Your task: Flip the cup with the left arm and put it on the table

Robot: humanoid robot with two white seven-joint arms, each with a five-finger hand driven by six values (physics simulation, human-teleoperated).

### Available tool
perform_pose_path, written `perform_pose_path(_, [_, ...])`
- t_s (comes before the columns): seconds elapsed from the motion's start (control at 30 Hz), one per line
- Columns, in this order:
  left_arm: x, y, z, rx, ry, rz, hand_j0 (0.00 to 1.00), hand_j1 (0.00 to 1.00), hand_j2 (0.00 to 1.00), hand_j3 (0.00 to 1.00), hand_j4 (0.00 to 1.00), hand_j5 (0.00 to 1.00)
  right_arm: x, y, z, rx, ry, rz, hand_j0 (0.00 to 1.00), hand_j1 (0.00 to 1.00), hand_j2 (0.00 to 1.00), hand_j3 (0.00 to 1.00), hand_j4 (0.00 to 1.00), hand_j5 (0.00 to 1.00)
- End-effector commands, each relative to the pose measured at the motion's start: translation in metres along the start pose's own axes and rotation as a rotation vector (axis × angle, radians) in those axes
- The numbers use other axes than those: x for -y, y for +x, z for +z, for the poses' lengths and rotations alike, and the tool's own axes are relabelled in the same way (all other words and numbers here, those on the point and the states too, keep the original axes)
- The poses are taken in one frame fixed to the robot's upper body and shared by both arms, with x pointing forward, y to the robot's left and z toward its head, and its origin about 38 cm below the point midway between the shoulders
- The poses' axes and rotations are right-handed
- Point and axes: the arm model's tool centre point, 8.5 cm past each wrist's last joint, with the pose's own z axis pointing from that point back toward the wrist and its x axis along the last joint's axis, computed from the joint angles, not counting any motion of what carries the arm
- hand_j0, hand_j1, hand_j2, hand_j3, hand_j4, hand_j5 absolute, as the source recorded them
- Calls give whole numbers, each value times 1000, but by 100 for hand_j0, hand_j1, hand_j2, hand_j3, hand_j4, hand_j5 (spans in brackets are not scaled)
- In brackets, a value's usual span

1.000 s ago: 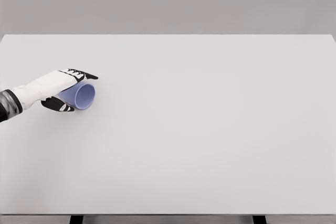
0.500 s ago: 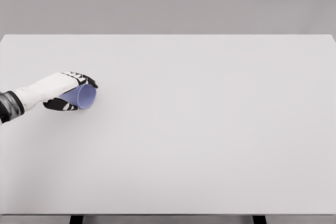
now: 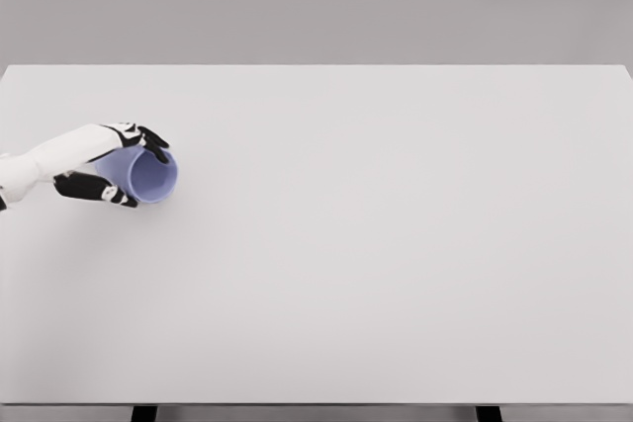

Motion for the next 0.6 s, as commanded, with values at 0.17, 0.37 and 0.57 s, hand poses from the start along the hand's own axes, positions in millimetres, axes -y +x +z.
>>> perform_pose_path(0.17, [-9,2,13,158,-15,318,57,57,57,57,57,57,0,0,0,0,0,0,100,100,100,100,100,100])
perform_pose_path(0.37, [-25,-25,12,176,178,576,55,55,55,55,55,55,0,0,0,0,0,0,100,100,100,100,100,100])
perform_pose_path(0.57, [-2,-48,-21,123,216,729,56,56,56,56,56,56,0,0,0,0,0,0,100,100,100,100,100,100])
